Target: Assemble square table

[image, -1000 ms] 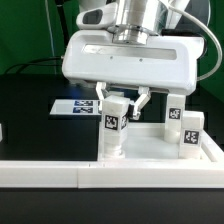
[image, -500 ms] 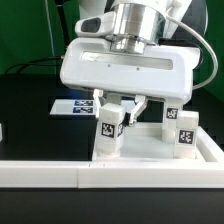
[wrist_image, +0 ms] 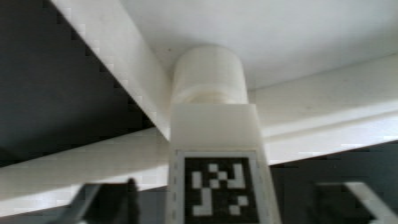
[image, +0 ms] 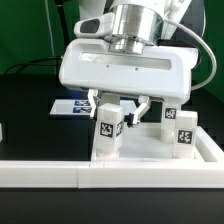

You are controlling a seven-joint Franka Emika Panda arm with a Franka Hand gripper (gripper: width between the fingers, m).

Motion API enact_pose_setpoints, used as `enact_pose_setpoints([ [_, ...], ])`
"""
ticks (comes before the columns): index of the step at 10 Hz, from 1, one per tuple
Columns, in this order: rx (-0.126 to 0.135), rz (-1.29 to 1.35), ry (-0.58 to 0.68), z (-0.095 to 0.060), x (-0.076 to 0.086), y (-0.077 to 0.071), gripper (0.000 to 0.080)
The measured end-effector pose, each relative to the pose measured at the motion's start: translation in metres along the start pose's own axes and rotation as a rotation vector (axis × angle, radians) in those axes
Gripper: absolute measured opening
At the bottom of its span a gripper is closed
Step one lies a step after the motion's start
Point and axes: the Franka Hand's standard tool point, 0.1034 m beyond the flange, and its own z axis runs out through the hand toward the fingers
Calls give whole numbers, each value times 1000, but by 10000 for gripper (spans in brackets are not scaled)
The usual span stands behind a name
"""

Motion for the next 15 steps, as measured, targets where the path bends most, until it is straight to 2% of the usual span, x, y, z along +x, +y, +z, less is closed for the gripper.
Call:
enact_pose_setpoints([
  [1, 0, -3, 0, 0, 0, 0, 526],
  [2, 0, -6, 0, 0, 0, 0, 626],
  [3, 0, -7, 0, 0, 0, 0, 642],
  [8, 0, -14, 0, 0, 1, 0, 649],
  [10, 9, -21, -30, -9, 23, 16, 649],
  [12, 27, 6, -99, -11, 33, 24, 649],
  [14, 28, 31, -230, -12, 41, 28, 649],
  [15, 24, 37, -327, -13, 39, 25, 649],
])
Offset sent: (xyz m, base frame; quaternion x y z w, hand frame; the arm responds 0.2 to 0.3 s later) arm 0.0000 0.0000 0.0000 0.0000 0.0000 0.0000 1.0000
